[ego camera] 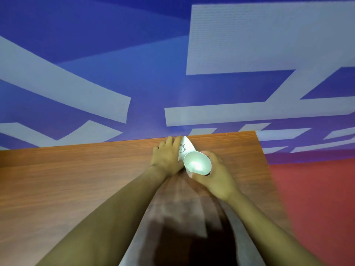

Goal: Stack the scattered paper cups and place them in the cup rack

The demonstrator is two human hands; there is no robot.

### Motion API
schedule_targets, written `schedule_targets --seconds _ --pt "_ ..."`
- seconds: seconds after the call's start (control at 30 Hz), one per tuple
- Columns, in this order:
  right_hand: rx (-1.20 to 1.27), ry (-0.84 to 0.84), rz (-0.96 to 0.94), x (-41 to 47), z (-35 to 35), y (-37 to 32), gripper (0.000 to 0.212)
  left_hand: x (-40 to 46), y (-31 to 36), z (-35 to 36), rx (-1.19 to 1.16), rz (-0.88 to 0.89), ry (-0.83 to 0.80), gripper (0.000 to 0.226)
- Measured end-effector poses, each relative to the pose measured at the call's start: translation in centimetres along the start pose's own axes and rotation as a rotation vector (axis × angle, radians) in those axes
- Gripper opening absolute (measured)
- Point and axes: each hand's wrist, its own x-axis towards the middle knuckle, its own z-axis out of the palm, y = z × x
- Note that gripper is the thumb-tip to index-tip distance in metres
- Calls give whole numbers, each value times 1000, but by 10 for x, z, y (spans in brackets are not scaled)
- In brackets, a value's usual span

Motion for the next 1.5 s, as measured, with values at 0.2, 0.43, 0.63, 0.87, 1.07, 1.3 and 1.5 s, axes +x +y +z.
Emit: schedule_targets --seconds 0.2,0.43,0.63,0.87,1.07,1.3,1.5 --pt "-71 13 -12 -24 -11 -8 64 -35 -13 0 -96 -107 -80 90" --pt "-117 36 -51 -71 -11 -35 74 -123 -39 -23 -653 -48 147 80" --pt "-124 20 -104 -120 3 -72 78 -215 -54 -39 -923 -52 272 89" --pt "-137 -42 -208 -162 54 -122 71 -287 -94 -54 -1087 -161 353 90" --pt "-175 -36 -260 -191 119 -164 75 -339 -160 -64 -1120 -254 397 80" --pt "-176 1 -264 -222 211 -228 76 -394 -283 -100 -950 -272 456 83" --pt "-194 -26 -283 -246 280 -269 78 -429 -360 -121 -911 -245 496 79"
